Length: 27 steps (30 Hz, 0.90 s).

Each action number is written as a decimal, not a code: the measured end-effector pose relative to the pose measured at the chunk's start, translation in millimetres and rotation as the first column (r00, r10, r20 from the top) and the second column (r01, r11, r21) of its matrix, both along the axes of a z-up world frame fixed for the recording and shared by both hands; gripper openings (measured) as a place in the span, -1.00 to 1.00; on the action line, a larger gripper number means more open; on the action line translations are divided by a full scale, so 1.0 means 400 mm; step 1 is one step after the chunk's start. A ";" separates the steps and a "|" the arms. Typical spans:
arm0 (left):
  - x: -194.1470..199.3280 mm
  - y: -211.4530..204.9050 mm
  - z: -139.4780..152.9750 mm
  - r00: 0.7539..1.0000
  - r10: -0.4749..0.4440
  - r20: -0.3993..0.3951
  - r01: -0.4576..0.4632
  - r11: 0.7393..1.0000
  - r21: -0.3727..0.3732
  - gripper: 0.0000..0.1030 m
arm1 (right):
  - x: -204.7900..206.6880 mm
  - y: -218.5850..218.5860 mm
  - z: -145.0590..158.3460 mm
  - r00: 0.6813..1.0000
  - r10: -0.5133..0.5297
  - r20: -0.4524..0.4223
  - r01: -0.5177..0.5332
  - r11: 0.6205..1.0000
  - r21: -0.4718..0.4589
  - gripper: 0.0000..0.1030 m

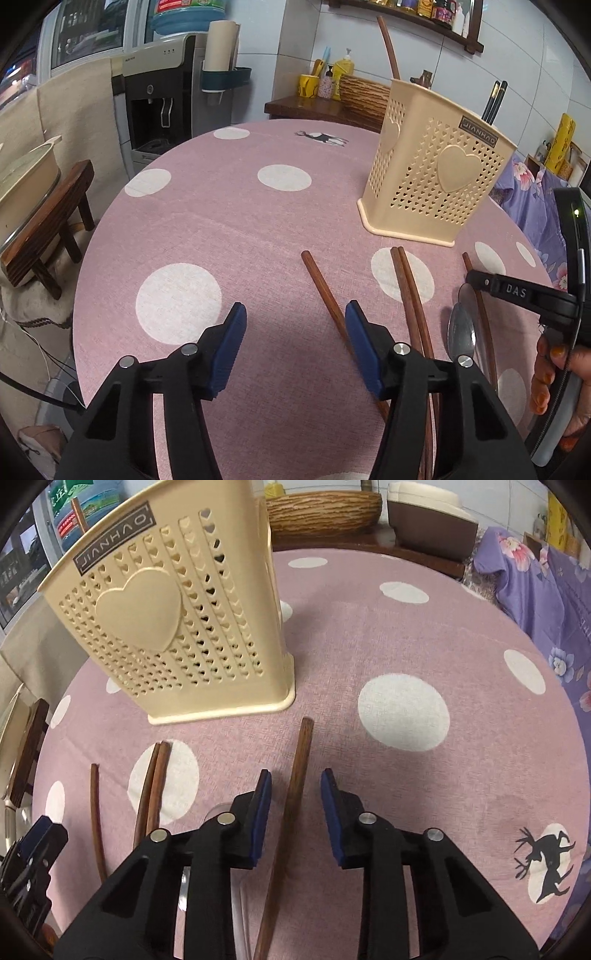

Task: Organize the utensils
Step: 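Move both grippers back down over the brown chopsticks on the table, then grasp a brown chopstick with the left gripper while the right gripper grasps another brown chopstick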

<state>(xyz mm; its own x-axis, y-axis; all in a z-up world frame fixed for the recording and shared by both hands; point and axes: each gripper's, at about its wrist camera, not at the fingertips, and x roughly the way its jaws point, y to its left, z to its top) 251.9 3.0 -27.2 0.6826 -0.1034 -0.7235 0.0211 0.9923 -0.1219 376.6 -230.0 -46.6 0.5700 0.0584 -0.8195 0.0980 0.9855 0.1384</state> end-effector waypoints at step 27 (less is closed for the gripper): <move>0.137 -0.083 -0.042 0.997 -0.012 -0.075 0.017 0.998 0.065 -0.51 | 0.029 0.015 0.004 1.000 -0.023 0.013 0.024 0.999 -0.033 -0.83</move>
<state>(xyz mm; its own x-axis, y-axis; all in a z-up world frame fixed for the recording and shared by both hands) 306.8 -30.0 -44.0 0.6252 -0.0637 -0.7779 0.0289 0.9979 -0.0584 388.2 -223.9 -44.9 0.5814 0.0183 -0.8134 0.1194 0.9870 0.1075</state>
